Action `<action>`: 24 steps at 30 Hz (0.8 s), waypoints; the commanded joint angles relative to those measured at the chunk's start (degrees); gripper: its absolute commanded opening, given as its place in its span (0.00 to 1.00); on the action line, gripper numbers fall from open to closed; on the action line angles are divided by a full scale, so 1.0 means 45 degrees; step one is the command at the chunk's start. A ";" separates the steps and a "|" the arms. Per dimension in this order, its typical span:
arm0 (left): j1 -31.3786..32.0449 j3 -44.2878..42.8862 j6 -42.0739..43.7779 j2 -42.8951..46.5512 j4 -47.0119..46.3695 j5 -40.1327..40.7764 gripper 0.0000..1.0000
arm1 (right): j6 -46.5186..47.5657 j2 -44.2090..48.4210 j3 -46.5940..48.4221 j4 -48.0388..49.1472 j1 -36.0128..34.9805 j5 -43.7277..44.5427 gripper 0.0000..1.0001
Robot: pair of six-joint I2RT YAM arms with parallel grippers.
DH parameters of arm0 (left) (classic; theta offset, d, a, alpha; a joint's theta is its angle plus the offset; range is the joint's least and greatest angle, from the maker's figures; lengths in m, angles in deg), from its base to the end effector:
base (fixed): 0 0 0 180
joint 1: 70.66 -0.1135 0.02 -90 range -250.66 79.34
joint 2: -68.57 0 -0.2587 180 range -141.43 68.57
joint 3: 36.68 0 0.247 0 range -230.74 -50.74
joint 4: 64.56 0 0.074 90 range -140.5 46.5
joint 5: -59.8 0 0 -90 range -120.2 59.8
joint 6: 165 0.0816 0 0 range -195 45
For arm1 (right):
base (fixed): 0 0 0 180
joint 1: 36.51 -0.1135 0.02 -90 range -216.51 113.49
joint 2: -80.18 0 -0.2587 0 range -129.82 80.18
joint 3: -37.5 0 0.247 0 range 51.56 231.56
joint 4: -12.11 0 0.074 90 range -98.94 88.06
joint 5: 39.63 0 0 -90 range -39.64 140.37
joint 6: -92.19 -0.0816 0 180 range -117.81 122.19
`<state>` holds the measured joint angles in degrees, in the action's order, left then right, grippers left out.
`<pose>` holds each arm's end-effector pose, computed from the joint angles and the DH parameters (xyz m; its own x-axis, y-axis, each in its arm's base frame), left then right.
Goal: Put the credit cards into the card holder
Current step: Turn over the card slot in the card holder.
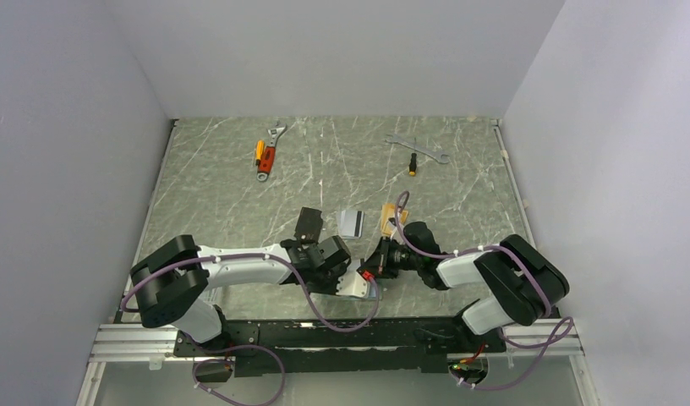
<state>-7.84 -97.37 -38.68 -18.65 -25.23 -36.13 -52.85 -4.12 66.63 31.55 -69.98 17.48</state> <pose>0.1258 -0.2635 0.1200 0.1996 0.9009 -0.3854 0.9754 -0.1450 0.1663 0.1850 0.1754 0.0849 -0.9600 0.1903 -0.2053 -0.0768 0.5260 0.8470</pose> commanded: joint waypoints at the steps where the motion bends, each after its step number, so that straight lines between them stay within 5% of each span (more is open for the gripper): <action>1: 0.0432 -0.0099 -0.0985 -0.0413 0.0013 -0.0119 0.10 | 0.0195 0.0575 0.0581 0.0005 0.0081 0.0525 0.00; 14: -0.0535 -0.2551 -0.2845 -0.2091 0.0391 -0.1146 0.05 | 0.1479 0.2675 0.1203 -0.3333 0.0725 0.1328 0.00; 20: -0.1467 -0.2235 -0.2728 -0.0945 0.0615 -0.1569 0.14 | 0.1488 0.2389 0.0980 -0.3155 0.0725 0.1258 0.00; 23: -0.1821 -0.2640 -0.2344 -0.0382 0.1422 -0.0833 0.32 | 0.1543 0.2059 0.0987 -0.2975 0.0725 0.1156 0.00; 24: -0.1958 -0.2837 -0.2215 -0.0166 0.1635 -0.0496 0.86 | 0.1565 0.1983 0.0987 -0.2957 0.0721 0.1150 0.00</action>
<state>-14.94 -107.23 -50.18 -24.75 -22.06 -40.39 -47.06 6.09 70.59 17.04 -66.92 22.79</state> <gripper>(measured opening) 0.303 0.008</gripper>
